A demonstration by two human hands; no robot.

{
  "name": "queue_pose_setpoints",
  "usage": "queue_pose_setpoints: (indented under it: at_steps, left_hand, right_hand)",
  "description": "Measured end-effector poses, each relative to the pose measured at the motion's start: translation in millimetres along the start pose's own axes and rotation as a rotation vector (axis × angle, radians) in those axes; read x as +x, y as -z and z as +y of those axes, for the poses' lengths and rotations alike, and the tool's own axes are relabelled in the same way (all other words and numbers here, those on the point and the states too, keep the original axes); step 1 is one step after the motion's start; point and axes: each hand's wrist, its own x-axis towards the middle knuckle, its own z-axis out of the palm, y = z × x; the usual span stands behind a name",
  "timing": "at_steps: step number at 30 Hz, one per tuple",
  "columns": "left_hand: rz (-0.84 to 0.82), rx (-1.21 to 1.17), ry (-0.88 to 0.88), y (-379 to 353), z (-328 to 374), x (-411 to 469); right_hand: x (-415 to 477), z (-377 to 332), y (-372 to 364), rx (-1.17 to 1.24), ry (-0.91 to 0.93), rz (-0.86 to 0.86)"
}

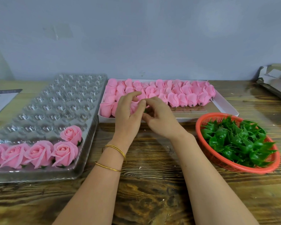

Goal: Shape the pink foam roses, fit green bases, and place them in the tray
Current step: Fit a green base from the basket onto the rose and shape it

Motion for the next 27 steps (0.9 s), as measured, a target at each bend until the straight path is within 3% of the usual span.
queue_pose_setpoints:
  at_steps: [16, 27]
  left_hand:
    - [-0.021, 0.220, -0.006, -1.0, -6.9, 1.9]
    - [0.014, 0.258, -0.020, -1.7, -4.5, 0.5]
  right_hand:
    - [0.8, 0.2, -5.9, 0.166, 0.025, 0.048]
    - [0.9, 3.7, -7.7, 0.266, -0.059, 0.059]
